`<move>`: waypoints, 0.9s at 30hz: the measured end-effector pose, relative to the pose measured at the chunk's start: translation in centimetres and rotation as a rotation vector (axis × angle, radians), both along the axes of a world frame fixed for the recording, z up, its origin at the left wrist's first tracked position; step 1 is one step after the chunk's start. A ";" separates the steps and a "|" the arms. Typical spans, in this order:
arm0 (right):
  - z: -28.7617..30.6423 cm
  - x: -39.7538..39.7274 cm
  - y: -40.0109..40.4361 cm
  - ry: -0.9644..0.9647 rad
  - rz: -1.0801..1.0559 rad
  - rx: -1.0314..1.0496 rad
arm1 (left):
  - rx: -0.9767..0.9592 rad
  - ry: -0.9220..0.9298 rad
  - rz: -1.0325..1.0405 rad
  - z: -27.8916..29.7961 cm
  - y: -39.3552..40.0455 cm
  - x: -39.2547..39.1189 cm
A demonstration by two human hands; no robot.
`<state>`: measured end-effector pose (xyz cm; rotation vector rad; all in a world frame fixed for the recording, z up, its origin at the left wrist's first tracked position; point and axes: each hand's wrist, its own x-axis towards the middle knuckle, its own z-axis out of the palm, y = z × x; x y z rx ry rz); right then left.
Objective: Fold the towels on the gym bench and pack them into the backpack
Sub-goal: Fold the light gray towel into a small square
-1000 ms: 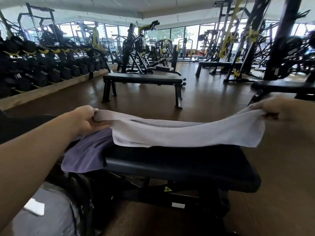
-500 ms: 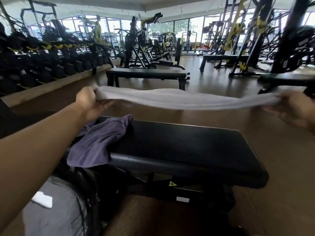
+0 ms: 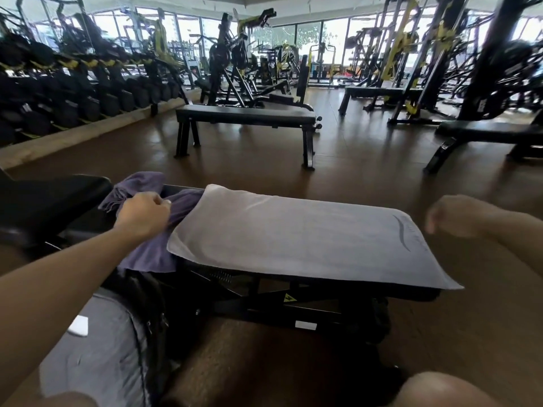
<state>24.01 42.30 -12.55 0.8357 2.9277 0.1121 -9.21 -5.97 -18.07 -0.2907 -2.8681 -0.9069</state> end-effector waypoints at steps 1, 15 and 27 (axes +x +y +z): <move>-0.5 -2.3 -2.1 0.048 0.072 -0.026 | -0.086 0.063 -0.048 -0.5 0.0 -0.5; -10.7 -17.9 -21.0 0.035 0.434 -0.318 | -0.480 -0.170 -0.282 -6.2 -1.0 -5.4; -11.6 -18.1 -22.1 0.024 0.469 -0.294 | -0.470 -0.201 -0.155 -4.7 -1.3 -5.5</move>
